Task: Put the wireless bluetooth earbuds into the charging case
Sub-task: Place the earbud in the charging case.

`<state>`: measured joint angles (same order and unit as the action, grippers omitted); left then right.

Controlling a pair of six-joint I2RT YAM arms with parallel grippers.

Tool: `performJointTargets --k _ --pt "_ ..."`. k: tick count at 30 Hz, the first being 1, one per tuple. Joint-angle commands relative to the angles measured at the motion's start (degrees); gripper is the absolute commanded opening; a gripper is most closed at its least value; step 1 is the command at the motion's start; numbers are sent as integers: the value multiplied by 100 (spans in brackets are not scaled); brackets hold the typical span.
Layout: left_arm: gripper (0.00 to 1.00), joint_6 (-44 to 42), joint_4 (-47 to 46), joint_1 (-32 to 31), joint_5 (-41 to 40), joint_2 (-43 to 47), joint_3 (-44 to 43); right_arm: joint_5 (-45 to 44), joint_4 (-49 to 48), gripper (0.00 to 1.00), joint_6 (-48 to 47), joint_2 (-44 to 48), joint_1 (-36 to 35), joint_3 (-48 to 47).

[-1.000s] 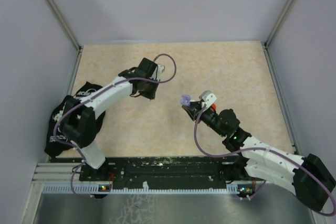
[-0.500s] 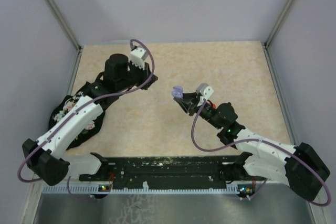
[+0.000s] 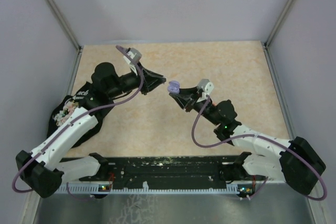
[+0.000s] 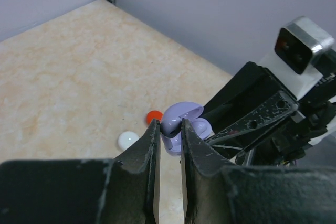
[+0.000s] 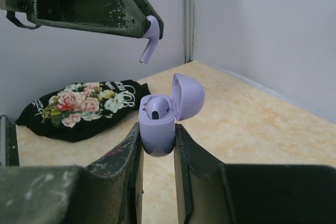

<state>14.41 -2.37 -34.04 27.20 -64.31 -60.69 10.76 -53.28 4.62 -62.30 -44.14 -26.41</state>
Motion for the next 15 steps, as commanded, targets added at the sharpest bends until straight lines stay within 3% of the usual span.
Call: performJointTargets --k 1,15 --pt "14 308 -1032 -24 727 204 196 118 -708 0 291 6 -44 -334" --pt "13 649 -1804 -32 1454 190 504 222 -894 0 672 54 -98 -373"
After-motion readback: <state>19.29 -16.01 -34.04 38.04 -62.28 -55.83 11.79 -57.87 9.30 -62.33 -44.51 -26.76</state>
